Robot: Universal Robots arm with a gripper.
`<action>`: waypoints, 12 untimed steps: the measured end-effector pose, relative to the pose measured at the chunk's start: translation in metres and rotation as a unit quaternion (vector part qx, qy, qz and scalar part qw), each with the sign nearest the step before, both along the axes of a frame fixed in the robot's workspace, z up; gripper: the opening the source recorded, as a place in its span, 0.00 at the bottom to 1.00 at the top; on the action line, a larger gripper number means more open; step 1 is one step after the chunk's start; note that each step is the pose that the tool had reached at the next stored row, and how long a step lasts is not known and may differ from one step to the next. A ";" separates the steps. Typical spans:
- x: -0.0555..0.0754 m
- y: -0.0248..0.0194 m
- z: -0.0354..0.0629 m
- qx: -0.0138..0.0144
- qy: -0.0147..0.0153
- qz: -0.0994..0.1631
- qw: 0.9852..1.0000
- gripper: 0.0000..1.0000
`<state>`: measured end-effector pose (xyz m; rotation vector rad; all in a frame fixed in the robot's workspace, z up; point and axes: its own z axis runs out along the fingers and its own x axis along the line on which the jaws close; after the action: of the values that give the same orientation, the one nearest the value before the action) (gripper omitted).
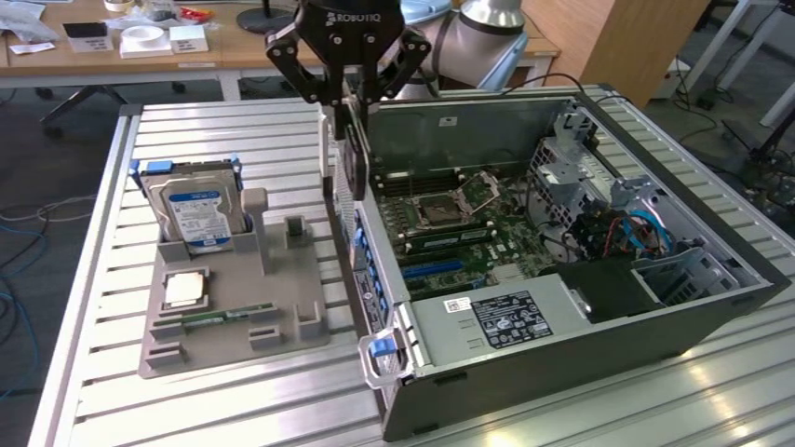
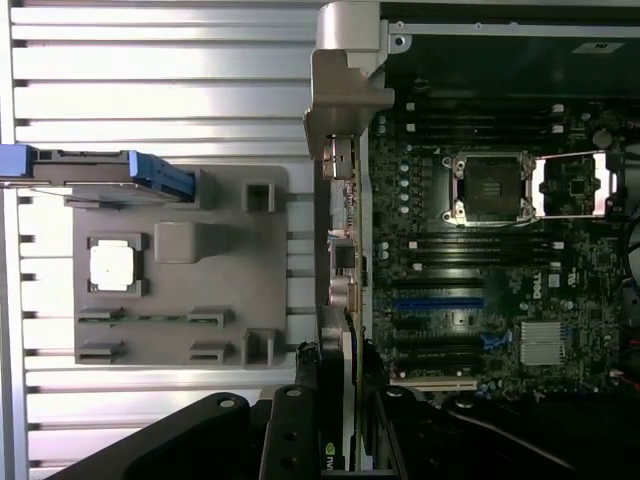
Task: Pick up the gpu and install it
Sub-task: 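Pick up the gpu and move the gpu toward the slot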
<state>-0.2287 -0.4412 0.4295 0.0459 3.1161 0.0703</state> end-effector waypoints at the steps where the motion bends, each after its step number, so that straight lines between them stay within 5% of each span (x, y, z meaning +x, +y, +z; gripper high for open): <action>1: 0.003 0.0000 0.0000 0.000 0.000 0.000 1.000 0.27; 12: 0.029 0.0000 0.0000 0.001 0.000 0.000 1.000 0.27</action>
<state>-0.2001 -0.4412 0.4295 0.0458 3.1160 0.0719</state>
